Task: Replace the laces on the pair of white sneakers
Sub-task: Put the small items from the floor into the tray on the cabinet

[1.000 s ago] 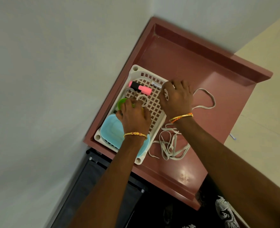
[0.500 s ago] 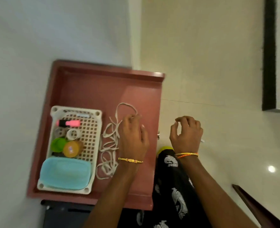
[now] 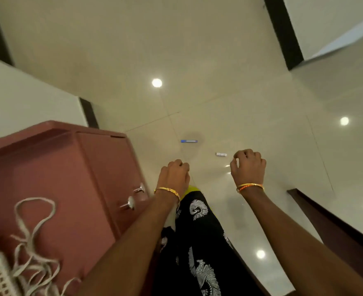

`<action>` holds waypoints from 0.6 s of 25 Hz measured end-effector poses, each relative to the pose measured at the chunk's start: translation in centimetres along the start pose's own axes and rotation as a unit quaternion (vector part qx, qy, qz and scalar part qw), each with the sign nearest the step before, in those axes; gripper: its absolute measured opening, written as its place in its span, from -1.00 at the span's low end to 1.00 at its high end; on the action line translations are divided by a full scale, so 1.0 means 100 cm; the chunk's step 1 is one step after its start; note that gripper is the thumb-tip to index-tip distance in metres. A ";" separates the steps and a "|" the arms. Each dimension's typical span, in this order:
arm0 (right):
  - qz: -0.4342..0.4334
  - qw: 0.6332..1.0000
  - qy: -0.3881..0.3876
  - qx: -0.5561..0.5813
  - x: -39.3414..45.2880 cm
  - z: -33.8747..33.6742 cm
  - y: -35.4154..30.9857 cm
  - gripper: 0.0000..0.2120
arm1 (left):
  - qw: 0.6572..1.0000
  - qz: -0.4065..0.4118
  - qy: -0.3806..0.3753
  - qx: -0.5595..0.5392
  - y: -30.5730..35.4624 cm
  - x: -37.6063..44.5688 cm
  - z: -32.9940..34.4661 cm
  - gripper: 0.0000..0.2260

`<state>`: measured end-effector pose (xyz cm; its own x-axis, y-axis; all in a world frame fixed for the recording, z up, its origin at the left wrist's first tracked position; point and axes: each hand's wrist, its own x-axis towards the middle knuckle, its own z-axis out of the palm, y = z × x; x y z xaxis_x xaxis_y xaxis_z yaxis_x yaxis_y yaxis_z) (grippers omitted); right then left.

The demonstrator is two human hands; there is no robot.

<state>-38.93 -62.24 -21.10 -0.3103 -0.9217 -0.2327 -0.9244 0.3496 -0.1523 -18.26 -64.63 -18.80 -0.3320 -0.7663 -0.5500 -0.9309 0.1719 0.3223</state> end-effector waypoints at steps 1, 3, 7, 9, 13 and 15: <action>0.007 1.000 -0.009 0.000 0.008 0.017 0.012 -0.88 | 1.000 -0.003 -0.015 0.009 0.000 0.020 0.010 -0.77; 0.025 0.999 -0.035 0.020 0.024 0.051 0.033 -0.92 | 1.000 -0.013 -0.017 0.023 -0.001 0.061 0.033 -0.73; 0.046 0.993 -0.096 0.059 0.042 0.123 0.057 -0.79 | 0.996 0.002 -0.029 0.089 -0.009 0.136 0.084 -0.66; 0.045 0.991 -0.107 0.065 0.046 0.161 0.064 -0.70 | 0.994 0.008 -0.027 0.104 -0.015 0.166 0.110 -0.66; 0.059 0.989 -0.109 0.077 0.047 0.214 0.067 -0.69 | 0.991 -0.001 -0.010 0.131 -0.029 0.198 0.153 -0.65; 0.059 0.991 -0.098 0.074 0.045 0.232 0.067 -0.75 | 0.989 -0.031 0.006 0.147 -0.036 0.206 0.170 -0.66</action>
<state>-41.41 -60.15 -45.49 -0.3523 -0.8273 -0.4375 -0.8366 0.4879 -0.2490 -24.36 -70.49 -44.35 -0.2729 -0.7881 -0.5518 -0.9540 0.2956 0.0496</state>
